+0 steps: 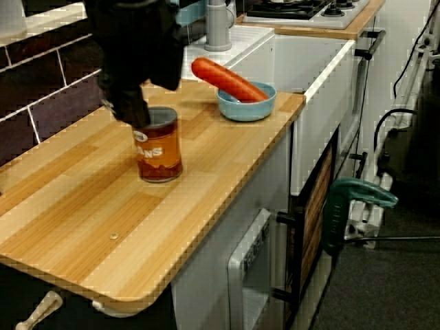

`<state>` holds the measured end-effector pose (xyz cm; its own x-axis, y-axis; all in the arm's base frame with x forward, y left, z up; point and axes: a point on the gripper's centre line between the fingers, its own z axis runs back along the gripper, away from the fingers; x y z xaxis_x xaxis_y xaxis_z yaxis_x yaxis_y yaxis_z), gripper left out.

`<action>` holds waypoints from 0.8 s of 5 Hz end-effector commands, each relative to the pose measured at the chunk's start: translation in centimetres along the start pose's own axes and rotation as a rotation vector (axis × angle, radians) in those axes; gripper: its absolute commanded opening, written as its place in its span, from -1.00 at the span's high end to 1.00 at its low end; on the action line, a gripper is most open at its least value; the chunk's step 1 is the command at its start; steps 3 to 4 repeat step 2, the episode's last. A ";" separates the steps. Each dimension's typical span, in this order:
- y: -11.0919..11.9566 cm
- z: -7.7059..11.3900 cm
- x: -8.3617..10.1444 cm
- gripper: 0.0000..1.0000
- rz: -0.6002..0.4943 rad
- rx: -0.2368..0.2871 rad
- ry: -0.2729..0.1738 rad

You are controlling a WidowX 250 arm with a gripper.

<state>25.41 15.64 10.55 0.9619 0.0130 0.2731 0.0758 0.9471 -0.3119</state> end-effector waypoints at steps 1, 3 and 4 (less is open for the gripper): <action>1.3 0.7 -3.7 -1.00 -0.145 0.039 0.045; 1.5 -0.1 -3.8 -1.00 -0.151 0.035 0.057; 1.5 -0.1 -3.8 -1.00 -0.151 0.035 0.057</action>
